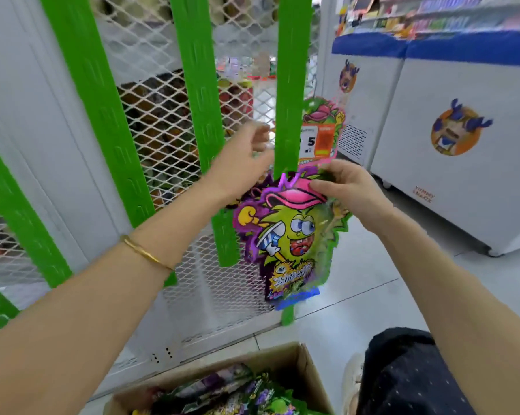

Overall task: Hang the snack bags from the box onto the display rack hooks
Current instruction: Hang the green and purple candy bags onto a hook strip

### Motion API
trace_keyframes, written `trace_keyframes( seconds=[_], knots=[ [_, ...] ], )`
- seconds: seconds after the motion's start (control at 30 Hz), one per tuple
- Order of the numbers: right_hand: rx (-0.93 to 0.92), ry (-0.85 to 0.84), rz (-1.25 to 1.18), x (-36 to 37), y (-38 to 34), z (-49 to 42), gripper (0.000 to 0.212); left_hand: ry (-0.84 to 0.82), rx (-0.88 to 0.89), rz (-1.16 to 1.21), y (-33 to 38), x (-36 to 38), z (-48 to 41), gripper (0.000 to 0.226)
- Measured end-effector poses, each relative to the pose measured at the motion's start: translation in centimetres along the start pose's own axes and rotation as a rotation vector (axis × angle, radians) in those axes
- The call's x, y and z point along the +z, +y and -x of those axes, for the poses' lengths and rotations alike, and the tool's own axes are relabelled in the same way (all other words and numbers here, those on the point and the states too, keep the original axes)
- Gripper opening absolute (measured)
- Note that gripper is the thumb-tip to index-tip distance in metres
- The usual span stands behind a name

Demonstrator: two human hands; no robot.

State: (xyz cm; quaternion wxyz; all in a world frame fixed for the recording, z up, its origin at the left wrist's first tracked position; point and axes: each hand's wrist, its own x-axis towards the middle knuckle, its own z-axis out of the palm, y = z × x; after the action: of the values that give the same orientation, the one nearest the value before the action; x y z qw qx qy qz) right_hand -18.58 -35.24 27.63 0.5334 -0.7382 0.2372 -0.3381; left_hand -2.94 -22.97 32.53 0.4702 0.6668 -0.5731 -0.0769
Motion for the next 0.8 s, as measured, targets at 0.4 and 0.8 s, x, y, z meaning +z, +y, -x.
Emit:
trace_keyframes(
  seconds=[0.4, 0.8],
  knots=[
    [-0.28, 0.326, 0.406, 0.3, -2.3, -4.6, 0.022, 0.081, -0.115, -0.108, 1.1, 2.2, -6.0, 0.021],
    [-0.346, 0.403, 0.606, 1.5, -2.7, -5.1, 0.016, 0.028, -0.212, 0.018, 1.2, 2.1, -6.1, 0.035]
  ],
)
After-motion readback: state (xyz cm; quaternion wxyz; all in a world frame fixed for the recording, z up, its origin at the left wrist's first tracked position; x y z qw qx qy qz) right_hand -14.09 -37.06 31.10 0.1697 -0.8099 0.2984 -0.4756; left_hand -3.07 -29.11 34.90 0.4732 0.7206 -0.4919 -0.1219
